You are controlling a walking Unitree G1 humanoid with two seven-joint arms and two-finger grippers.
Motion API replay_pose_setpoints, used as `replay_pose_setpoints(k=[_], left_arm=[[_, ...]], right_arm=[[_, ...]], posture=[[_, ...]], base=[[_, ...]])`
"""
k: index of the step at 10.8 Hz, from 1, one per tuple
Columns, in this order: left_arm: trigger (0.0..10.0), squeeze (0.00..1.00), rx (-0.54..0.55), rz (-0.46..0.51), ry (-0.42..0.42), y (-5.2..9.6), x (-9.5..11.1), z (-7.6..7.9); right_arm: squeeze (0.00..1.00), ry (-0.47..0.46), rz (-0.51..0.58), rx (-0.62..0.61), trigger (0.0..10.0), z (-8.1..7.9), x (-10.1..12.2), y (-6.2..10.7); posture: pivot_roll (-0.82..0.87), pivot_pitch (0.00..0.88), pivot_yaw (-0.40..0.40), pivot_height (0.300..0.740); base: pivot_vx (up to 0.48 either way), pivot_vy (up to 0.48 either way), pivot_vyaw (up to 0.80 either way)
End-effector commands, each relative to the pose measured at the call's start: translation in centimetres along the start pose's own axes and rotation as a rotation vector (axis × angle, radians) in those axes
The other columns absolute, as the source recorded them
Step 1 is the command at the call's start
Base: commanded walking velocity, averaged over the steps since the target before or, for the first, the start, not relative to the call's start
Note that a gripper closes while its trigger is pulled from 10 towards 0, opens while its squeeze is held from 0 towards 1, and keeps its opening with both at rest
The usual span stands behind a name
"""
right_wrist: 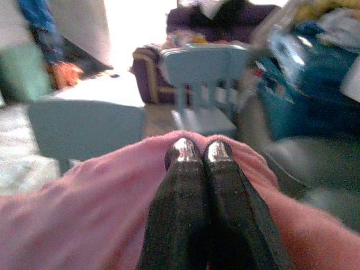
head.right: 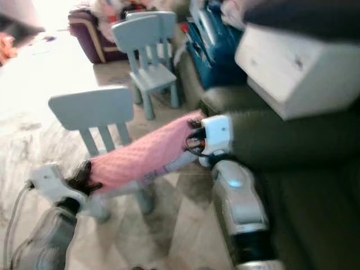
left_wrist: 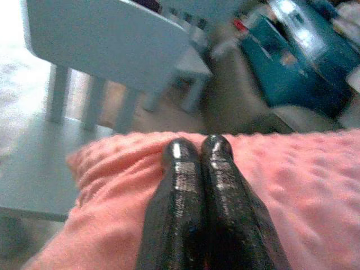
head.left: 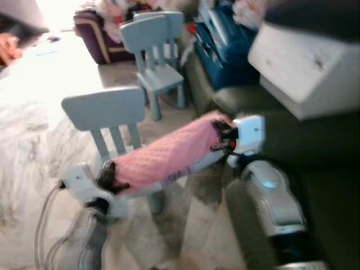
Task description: Move the pillow to the sofa
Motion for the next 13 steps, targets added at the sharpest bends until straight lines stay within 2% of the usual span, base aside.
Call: replay_pose_setpoints(k=[1, 6, 7, 9, 13], left_arm=[[10.0, 0.0, 0.005, 0.011, -0.005, 0.02, 0.42, -0.28], [10.0, 0.0, 0.018, 0.0, -0.018, -0.05, 0.25, -0.41], [10.0, 0.0, 0.009, 0.008, -0.046, -0.09, 0.49, -0.33], [10.0, 0.0, 0.012, 0.015, -0.043, -0.12, 0.58, -0.37], [10.0, 0.0, 0.015, 0.023, -0.059, -0.21, 0.76, -0.51]], right_arm=[[0.0, -0.004, 0.038, 0.009, 10.0, -0.45, 0.93, -0.28], [0.0, 0.002, 0.037, 0.004, 10.0, -0.3, 0.93, -0.33], [0.0, 0.002, 0.037, 0.004, 10.0, -0.32, 0.92, -0.38], [0.0, 0.001, 0.038, 0.007, 10.0, -0.4, 0.98, -0.59], [0.0, -0.01, 0.03, 0.006, 10.0, -0.5, 0.82, -0.85]], posture=[[-0.19, 0.1, 0.057, 0.74], [-0.2, 0.099, 0.057, 0.74], [-0.19, 0.097, 0.057, 0.74], [-0.19, 0.09, 0.056, 0.74], [-0.19, 0.08, 0.059, 0.74]], base=[[0.0, 0.48, 0.0], [0.0, 0.48, 0.0], [0.0, 0.0, 0.0], [0.0, 0.0, 0.0], [0.0, 0.0, -0.71]])
Point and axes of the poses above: a point about 5 cm out from each wrist's last joint towards the gripper, its own y axis pointing back from the gripper into the wrist, its own x axis along the axis of the wrist's last joint, z = x × y, the point moved 4 cm from there along -y, pointing out of the wrist towards the gripper, and after that the axes turned 4 degrees about -y, right-handed, at the moved point
